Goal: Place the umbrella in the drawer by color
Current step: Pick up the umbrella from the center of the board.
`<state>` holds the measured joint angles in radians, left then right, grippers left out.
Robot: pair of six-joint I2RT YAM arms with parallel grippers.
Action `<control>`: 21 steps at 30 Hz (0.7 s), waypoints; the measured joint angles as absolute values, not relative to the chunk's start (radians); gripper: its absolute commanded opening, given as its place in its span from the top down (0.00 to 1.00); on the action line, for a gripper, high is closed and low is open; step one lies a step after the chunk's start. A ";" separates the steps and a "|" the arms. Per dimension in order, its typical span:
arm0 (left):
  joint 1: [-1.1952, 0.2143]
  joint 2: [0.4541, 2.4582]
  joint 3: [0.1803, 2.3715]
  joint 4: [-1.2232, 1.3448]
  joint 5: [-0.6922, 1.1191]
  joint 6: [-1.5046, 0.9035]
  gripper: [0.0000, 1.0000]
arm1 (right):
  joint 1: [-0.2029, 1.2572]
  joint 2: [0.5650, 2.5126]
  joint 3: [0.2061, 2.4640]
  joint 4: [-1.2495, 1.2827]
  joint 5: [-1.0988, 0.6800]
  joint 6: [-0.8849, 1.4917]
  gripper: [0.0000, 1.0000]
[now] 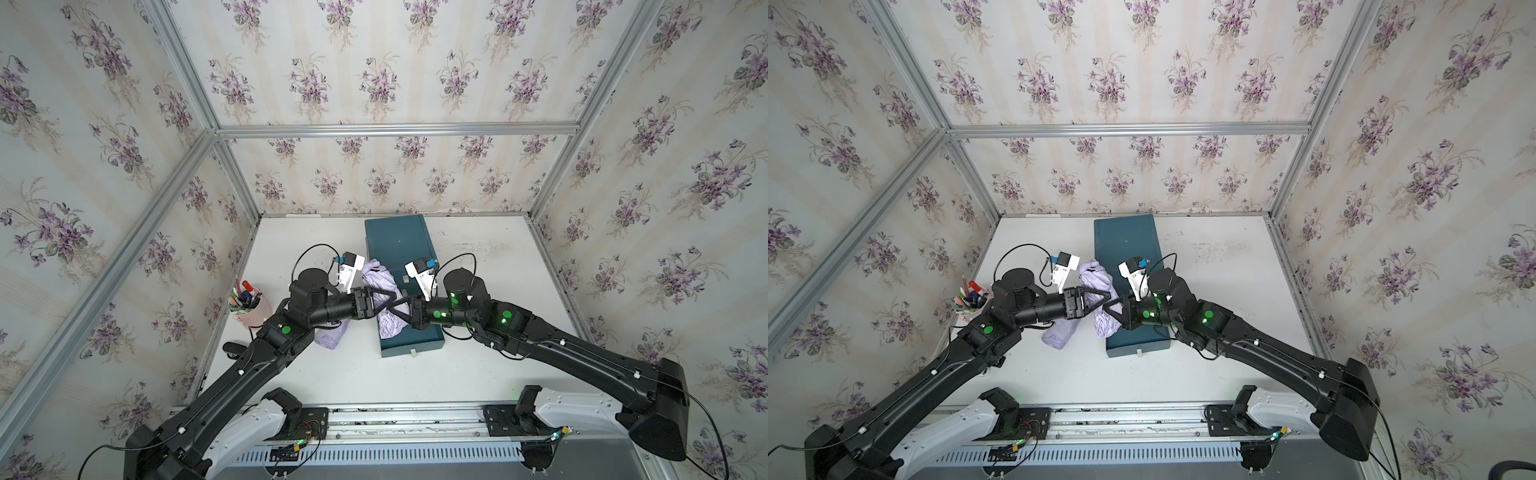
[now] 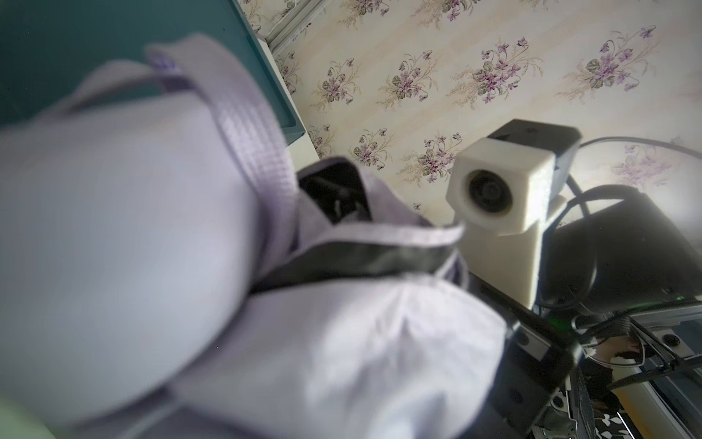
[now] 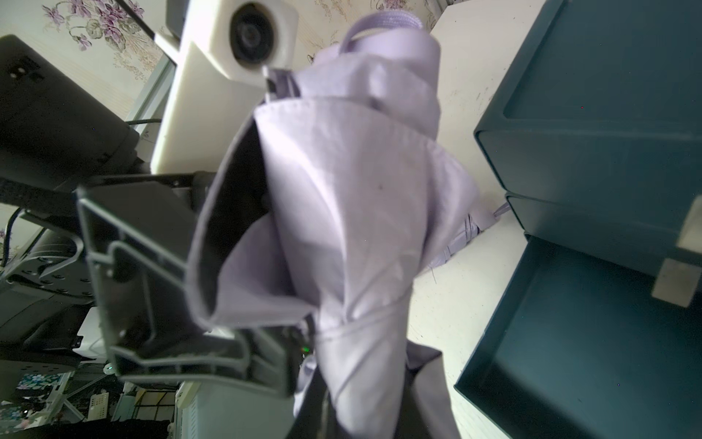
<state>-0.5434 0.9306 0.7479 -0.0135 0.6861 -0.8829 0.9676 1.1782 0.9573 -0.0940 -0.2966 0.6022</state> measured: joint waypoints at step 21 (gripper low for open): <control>-0.543 0.872 0.611 0.213 0.606 -1.099 0.72 | 0.900 1.144 0.890 -0.028 -0.398 0.761 0.21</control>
<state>-0.5434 0.8722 0.6109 0.2131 0.6064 -1.0992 0.9001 1.1442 0.8902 -0.0280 -0.3985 0.7609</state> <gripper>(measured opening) 0.289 0.794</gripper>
